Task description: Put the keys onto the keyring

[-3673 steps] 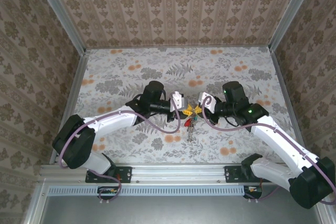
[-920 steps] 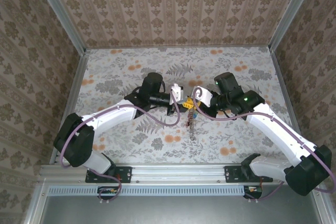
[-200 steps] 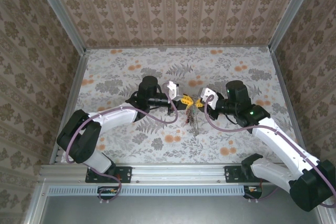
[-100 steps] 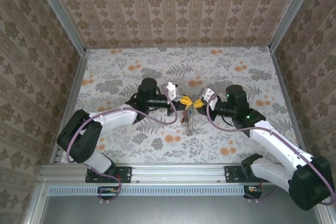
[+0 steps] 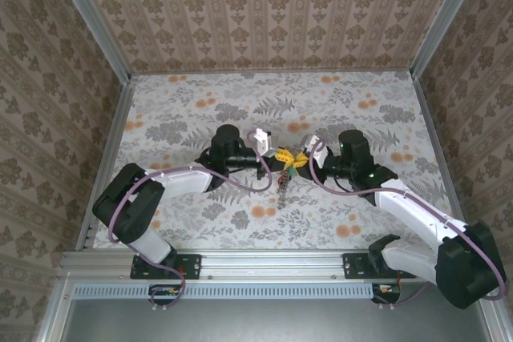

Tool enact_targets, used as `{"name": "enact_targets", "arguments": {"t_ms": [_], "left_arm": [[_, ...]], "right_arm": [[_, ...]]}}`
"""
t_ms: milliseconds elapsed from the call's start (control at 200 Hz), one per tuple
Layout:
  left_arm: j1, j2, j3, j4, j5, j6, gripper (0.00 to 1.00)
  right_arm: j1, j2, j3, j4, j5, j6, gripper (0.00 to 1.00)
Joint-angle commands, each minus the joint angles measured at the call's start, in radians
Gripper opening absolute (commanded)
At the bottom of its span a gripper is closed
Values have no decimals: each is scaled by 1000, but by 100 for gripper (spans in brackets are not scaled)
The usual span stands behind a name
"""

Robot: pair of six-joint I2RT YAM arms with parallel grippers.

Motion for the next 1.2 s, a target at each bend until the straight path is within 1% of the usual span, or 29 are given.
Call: {"name": "enact_targets", "arguments": {"t_ms": [0, 100, 150, 225, 315, 420, 485, 640, 770, 910, 1055, 1115, 1160, 1195], "left_arm": [[0, -9, 12, 155, 12, -33, 0], [1, -12, 8, 140, 13, -23, 0], [3, -14, 9, 133, 14, -19, 0], [4, -18, 9, 123, 22, -17, 0], [4, -21, 16, 109, 30, -14, 0], [4, -22, 23, 101, 38, -13, 0], [4, -22, 25, 97, 43, -15, 0], [3, -24, 29, 96, 47, -19, 0], [2, -31, 32, 90, 46, -17, 0], [2, -36, 33, 80, 47, -13, 0], [3, -38, 35, 70, 53, -10, 0], [2, -39, 36, 69, 55, -9, 0], [2, -39, 34, 69, 55, -9, 0], [2, -40, 36, 69, 58, -9, 0]], "right_arm": [[1, -29, -13, -52, 9, 6, 30], [1, -81, 8, -108, 78, -35, 35], [1, -100, 30, -165, 110, -72, 38], [2, -118, 69, -259, 141, -132, 40], [2, -131, 106, -328, 121, -186, 42], [1, -142, 123, -309, 77, -190, 42], [1, -139, 125, -270, 53, -184, 40], [1, -92, 139, -222, 28, -184, 30], [1, -53, 151, -199, 10, -182, 29], [1, -41, 140, -140, -14, -158, 29], [2, -27, 139, -122, -13, -151, 27], [1, -24, 139, -117, -19, -151, 25], [1, -21, 139, -117, -19, -152, 20], [2, -16, 142, -123, -19, -154, 18]]}}
